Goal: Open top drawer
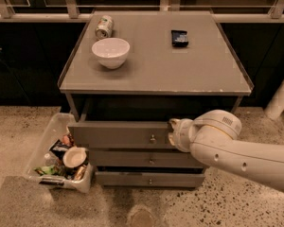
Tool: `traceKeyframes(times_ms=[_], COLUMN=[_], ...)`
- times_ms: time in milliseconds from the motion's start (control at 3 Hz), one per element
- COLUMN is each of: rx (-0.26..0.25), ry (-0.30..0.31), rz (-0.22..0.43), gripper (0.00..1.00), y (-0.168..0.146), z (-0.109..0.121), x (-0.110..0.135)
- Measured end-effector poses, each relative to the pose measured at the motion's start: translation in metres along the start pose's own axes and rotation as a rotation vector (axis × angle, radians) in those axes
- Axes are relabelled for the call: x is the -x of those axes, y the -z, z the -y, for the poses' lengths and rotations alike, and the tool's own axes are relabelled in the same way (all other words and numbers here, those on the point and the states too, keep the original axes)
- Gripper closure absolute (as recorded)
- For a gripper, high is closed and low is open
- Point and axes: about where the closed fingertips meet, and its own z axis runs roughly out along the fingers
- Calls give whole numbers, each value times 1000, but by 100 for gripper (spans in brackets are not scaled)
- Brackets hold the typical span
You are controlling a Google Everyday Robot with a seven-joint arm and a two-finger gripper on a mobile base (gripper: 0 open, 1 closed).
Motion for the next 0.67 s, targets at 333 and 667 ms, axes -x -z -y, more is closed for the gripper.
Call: traceKeyframes(times_ms=[333,667], rx=[0,0], ry=[0,2], rz=[0,1], gripper=[100,100], y=[3,5], z=[2,-1], x=[1,-1])
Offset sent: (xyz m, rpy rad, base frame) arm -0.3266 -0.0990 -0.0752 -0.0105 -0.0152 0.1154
